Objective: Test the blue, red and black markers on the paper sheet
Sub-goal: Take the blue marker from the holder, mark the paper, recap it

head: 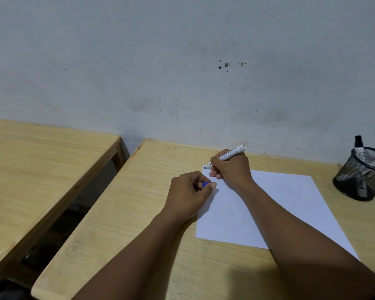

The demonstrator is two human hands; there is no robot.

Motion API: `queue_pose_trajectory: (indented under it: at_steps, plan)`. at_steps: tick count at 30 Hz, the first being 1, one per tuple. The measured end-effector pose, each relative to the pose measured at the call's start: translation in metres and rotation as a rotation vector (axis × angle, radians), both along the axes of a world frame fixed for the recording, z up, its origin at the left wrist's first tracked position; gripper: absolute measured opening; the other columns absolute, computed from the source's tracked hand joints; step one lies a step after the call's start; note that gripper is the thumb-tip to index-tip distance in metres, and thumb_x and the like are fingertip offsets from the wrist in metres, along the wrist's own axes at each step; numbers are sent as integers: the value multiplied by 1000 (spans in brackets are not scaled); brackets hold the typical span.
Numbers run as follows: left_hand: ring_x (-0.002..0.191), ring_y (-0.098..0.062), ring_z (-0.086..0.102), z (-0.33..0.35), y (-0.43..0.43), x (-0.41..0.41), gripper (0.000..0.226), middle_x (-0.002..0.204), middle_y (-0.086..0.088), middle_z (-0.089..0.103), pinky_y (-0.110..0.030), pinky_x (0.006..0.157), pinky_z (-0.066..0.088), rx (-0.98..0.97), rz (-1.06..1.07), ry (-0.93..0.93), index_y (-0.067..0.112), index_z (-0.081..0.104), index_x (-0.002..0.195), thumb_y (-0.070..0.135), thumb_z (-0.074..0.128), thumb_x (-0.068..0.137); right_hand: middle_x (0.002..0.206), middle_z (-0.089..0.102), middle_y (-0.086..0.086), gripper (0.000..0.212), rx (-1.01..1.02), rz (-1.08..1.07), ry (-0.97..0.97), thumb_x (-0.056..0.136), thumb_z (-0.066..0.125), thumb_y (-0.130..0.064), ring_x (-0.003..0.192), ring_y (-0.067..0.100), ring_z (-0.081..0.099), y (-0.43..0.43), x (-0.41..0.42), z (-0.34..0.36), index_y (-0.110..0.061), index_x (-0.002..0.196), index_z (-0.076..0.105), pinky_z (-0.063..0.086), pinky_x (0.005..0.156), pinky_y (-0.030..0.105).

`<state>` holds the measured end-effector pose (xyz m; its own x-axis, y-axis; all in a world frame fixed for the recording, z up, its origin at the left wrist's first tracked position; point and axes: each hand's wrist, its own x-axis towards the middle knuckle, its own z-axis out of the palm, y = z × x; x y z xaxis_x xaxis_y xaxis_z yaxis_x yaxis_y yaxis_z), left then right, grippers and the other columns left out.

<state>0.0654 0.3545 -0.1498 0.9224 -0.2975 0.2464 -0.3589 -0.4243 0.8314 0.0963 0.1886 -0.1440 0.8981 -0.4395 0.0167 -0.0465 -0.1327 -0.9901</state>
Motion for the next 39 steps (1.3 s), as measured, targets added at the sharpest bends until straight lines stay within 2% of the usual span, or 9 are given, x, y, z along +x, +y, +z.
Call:
queue_pose_trajectory:
  at_steps: [5,8,10,13,17,20,31,36,39]
  plan:
    - [62,-5,61,0,1,0,16,71,0,73,-15,59,44,-26,0,38,16,79,84,32,78,85,63,69,14,10,169,-68,-31,80,67,-11,52,29,67,-5,-2,8,-2,76,70,46,47,30]
    - [68,-17,70,1,0,2,16,74,-5,77,-29,65,52,-56,-7,131,15,79,83,31,77,86,64,67,13,12,319,-167,-71,85,66,-11,47,22,60,-17,-13,19,-3,77,69,41,43,26]
    - [75,-21,74,6,1,5,16,78,-9,79,-34,71,55,-92,-21,221,13,79,85,28,77,86,65,66,14,11,420,-160,-68,86,66,-11,43,18,56,-29,-26,27,-3,79,67,38,42,23]
    - [71,-16,71,23,1,8,13,86,-16,79,-26,68,53,-282,-70,362,4,78,93,17,76,89,60,64,10,15,550,-47,-15,90,65,-15,40,14,53,-52,-49,43,-5,79,64,35,39,21]
    - [78,-16,74,54,-21,4,19,92,-4,79,-27,73,53,-448,-194,503,6,78,106,17,74,90,57,63,5,20,628,59,32,93,62,-19,39,12,52,-70,-75,61,-10,75,62,35,37,18]
    - [82,-18,73,72,-47,-4,23,96,-4,78,-29,78,53,-479,-291,552,6,76,113,17,70,94,59,64,5,20,667,66,0,93,63,-20,40,11,53,-76,-89,72,-10,76,63,36,38,19]
    - [77,-21,70,98,-108,-34,20,89,-6,75,-29,74,55,-477,-390,544,6,77,108,18,72,93,59,64,8,18,596,-3,-111,93,65,-15,42,14,54,-111,-136,92,-7,77,64,38,40,21]
    - [72,-21,69,107,-130,-43,14,78,-10,72,-28,73,60,-377,-381,397,2,77,97,14,71,94,59,66,9,18,544,45,-157,95,69,-14,42,13,56,-120,-147,95,-8,79,64,42,41,20]
    - [68,-24,68,118,-144,-46,12,73,-11,69,-26,71,62,-351,-354,319,3,76,89,10,69,94,58,66,6,18,605,31,-191,95,69,-17,41,10,55,-126,-150,98,-9,79,64,40,40,19]
